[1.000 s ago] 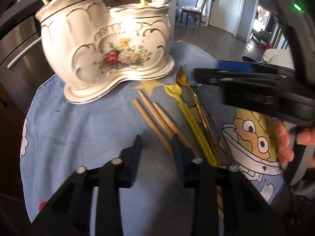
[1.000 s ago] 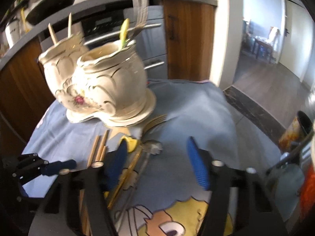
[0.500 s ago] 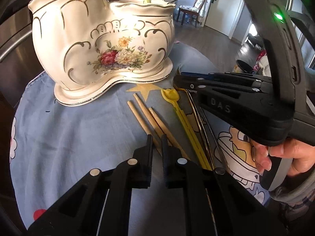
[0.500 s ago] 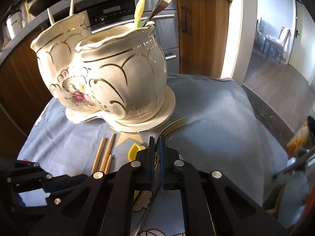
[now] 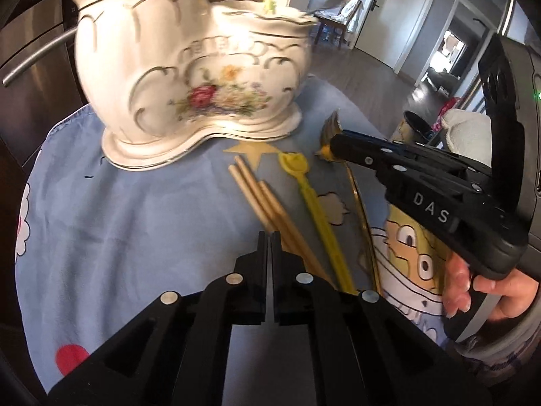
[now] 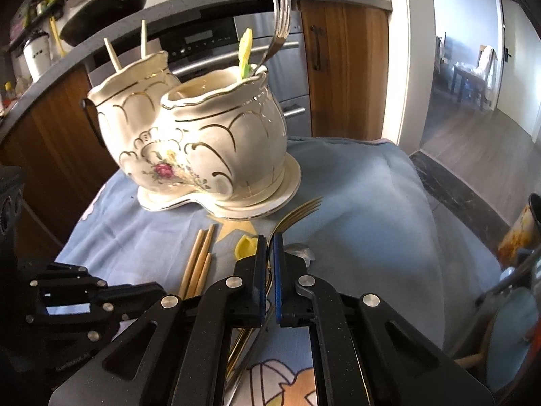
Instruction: Organize utensils
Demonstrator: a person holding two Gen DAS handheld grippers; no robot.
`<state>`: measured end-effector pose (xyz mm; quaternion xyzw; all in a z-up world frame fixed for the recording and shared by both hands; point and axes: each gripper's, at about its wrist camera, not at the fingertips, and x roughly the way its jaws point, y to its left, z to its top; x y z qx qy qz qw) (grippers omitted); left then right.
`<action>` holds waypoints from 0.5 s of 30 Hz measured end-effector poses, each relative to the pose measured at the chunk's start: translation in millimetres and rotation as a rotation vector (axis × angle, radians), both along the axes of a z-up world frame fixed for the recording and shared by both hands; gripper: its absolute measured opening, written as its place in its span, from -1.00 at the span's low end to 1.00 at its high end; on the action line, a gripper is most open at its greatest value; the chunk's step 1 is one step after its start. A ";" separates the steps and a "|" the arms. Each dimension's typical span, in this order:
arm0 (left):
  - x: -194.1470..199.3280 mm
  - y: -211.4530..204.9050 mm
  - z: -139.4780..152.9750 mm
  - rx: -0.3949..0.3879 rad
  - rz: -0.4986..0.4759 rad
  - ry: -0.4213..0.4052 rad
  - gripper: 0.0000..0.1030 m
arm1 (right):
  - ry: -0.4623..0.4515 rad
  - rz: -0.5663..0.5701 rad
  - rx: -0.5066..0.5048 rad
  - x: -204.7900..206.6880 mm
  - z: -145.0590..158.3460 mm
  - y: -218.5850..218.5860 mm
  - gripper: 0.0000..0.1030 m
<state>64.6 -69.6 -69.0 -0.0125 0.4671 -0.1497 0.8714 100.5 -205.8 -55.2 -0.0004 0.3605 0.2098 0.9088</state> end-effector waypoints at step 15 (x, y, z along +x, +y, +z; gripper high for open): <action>-17.5 -25.9 -5.4 0.114 0.110 0.027 -0.73 | -0.065 0.061 0.075 -20.2 14.0 -20.9 -0.91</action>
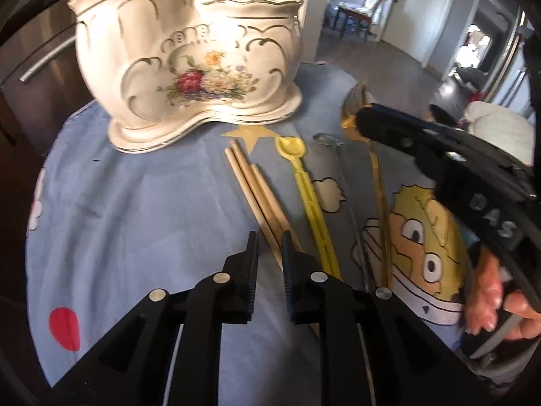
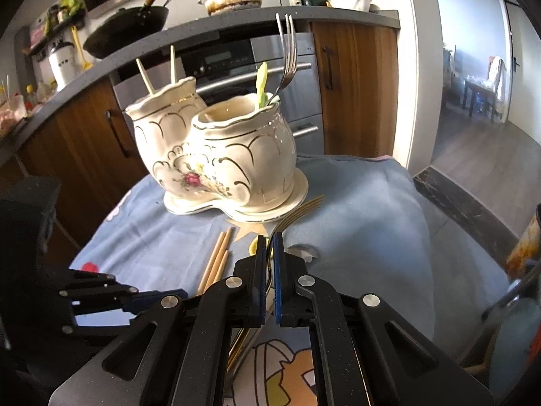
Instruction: Organize utensils
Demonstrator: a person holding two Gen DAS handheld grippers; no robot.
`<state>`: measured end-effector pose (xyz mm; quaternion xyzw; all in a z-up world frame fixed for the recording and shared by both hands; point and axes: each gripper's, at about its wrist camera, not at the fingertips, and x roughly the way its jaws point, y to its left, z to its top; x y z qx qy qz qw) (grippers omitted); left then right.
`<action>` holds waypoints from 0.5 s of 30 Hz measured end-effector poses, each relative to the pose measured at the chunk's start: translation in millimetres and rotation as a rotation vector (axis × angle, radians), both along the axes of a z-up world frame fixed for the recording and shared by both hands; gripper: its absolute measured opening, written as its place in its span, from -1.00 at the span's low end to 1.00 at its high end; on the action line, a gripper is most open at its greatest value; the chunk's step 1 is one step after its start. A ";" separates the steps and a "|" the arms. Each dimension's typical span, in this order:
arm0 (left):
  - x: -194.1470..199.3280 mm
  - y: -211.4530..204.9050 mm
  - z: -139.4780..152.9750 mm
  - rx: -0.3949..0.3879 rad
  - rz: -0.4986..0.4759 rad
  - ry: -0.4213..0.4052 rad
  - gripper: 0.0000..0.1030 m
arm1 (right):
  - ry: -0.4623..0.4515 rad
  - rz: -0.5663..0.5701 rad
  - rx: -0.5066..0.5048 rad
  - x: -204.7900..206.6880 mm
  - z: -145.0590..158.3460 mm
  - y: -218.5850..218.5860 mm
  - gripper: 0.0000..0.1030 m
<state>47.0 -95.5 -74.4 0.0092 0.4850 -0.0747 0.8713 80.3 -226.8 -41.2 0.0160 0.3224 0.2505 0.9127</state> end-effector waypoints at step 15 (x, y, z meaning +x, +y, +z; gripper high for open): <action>19.6 2.1 -1.3 0.082 0.010 -0.006 -0.91 | -0.030 0.050 0.048 -12.6 7.6 -10.7 -0.92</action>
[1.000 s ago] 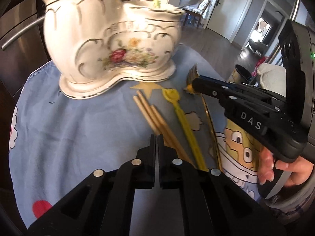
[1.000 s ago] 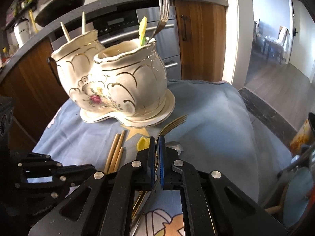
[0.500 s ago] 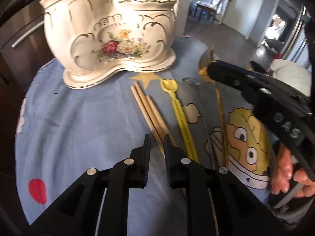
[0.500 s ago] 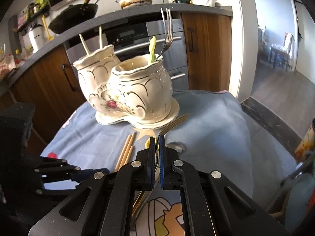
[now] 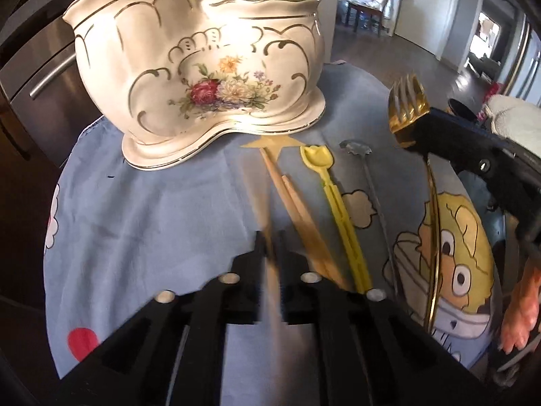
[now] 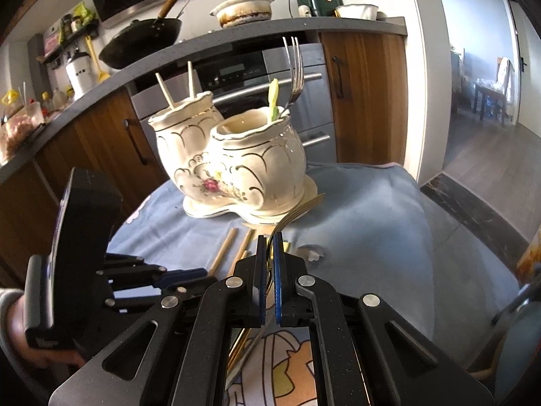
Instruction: Organize utensils
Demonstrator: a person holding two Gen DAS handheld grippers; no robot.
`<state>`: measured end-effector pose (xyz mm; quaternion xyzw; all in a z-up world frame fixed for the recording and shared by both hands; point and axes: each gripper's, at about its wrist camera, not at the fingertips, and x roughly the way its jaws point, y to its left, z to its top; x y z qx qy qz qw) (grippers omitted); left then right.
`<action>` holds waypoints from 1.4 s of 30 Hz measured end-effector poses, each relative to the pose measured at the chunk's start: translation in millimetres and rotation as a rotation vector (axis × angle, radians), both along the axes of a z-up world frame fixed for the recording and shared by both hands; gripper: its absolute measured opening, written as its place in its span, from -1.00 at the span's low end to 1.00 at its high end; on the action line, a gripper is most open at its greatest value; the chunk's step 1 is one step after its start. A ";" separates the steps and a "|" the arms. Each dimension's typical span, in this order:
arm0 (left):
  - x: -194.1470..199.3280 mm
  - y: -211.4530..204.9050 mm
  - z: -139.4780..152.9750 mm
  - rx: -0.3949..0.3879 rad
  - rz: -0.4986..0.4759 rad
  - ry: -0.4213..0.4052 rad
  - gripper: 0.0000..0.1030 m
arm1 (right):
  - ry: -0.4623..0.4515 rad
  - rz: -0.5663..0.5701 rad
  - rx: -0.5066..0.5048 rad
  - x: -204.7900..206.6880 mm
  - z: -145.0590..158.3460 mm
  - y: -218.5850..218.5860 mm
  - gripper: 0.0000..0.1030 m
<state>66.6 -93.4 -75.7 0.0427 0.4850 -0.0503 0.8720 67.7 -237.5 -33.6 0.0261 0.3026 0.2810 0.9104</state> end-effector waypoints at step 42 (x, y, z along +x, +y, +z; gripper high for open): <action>34.5 114.8 198.9 -0.323 -0.098 -0.787 -0.91 | -0.488 -0.199 0.006 35.5 161.9 46.4 -0.94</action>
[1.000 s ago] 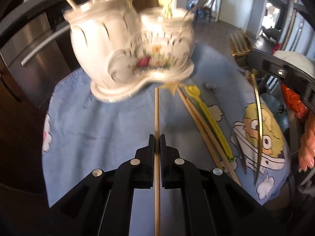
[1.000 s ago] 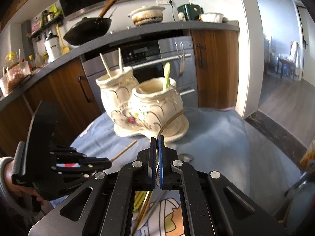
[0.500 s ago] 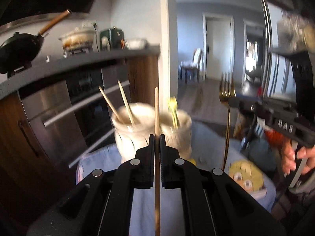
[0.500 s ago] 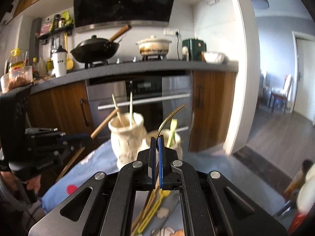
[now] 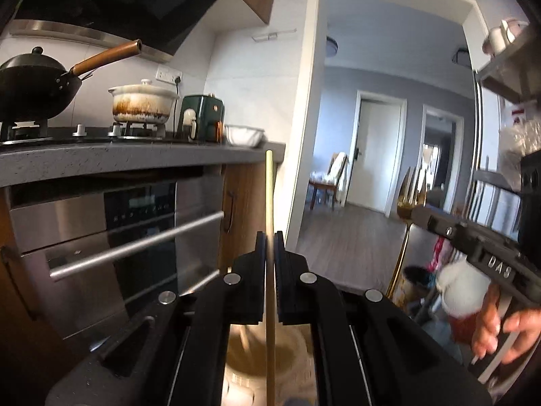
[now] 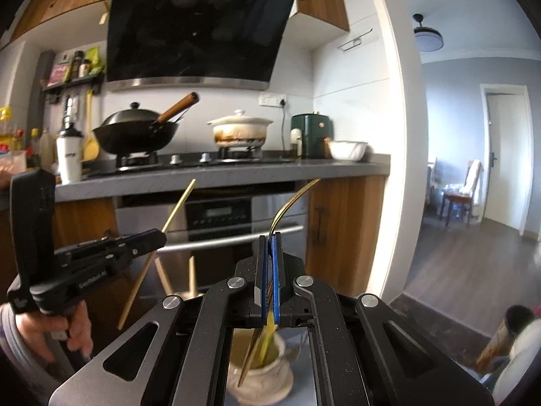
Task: Organize utensils
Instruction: 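Lift and drop the chopstick into the holder with left while right drops the gold fork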
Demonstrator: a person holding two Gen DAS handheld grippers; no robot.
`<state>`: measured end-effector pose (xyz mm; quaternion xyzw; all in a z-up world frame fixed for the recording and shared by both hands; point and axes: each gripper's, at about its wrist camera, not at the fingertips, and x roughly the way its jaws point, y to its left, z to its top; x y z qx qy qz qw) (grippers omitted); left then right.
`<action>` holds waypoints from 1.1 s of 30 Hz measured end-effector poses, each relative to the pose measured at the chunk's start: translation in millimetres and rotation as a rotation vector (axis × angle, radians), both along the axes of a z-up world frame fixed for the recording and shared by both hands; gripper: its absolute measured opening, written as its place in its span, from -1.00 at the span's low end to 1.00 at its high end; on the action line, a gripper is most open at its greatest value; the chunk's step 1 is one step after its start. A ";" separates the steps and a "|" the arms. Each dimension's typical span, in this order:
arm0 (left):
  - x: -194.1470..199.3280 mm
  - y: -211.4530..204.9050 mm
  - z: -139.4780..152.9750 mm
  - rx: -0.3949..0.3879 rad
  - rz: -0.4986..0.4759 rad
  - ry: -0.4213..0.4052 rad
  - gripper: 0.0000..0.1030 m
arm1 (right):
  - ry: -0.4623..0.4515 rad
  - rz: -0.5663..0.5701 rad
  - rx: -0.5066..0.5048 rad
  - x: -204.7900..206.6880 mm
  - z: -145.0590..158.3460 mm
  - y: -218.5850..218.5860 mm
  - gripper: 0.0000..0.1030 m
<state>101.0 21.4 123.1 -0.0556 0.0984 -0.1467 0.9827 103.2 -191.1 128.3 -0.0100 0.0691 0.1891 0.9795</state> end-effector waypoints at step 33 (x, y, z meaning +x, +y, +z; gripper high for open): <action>-13.5 -16.8 -68.9 0.165 0.019 0.023 -0.91 | 0.138 0.028 -0.066 27.1 -70.0 26.7 -0.78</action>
